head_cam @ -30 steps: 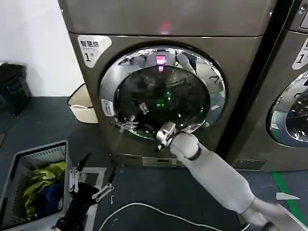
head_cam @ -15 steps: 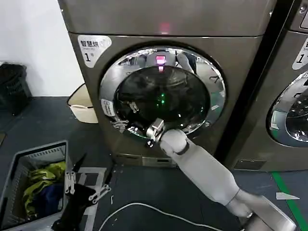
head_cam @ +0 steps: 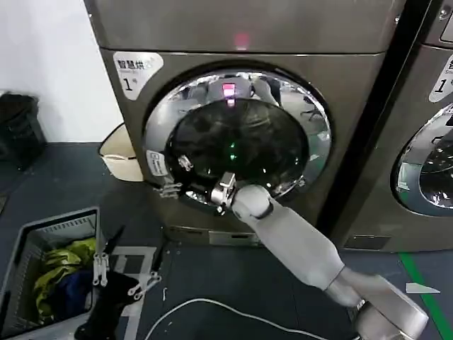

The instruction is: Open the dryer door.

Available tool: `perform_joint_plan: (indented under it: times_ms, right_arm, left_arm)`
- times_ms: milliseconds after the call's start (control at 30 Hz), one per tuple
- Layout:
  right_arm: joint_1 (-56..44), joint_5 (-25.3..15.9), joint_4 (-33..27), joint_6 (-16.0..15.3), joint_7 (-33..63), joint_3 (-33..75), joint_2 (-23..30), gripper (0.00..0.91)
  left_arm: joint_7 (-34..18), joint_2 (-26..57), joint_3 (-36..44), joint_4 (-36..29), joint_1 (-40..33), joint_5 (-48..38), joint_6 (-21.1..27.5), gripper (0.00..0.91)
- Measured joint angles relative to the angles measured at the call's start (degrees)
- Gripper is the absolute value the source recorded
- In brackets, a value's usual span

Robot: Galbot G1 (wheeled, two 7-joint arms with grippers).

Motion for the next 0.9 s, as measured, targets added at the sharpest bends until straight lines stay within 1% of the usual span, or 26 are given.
perform_joint_plan:
  times_ms: [167, 267, 367, 500, 633, 767, 900]
  right_arm:
    - [-1.3, 2.4, 1.4, 0.4, -7.7, 1.4, -1.5, 0.907]
    - [-2.2, 2.8, 2.5, 0.3, -12.1, 2.2, -2.4, 0.907]
    - [-3.2, 3.0, 4.0, 0.4, -15.7, 2.8, -3.6, 0.907]
    - [-4.9, 5.0, 6.8, 1.1, -21.0, 3.4, -5.4, 0.907]
    - [-6.2, 7.2, 9.8, -0.5, -25.8, 4.4, -7.5, 0.907]
    - [-8.0, 7.3, 13.7, -1.0, -30.7, 5.4, -9.9, 0.907]
    - [-10.2, 8.4, 17.4, -2.8, -34.4, 7.0, -12.5, 0.907]
  left_arm:
    - [0.0, 0.4, -1.3, 0.5, -1.1, -2.4, 0.9, 0.907]
    - [0.2, 0.9, -2.9, 0.6, -2.1, -4.5, 2.1, 0.907]
    - [0.3, 1.3, -4.5, 1.0, -2.9, -6.1, 3.0, 0.907]
    - [0.6, 2.1, -6.4, 1.7, -4.4, -9.1, 4.9, 0.907]
    - [2.0, 3.0, -8.4, 1.9, -6.2, -12.1, 7.4, 0.907]
    - [3.4, 4.1, -10.6, 2.8, -8.1, -15.1, 9.2, 0.907]
    - [3.4, 5.7, -13.0, 3.9, -9.7, -16.8, 10.2, 0.907]
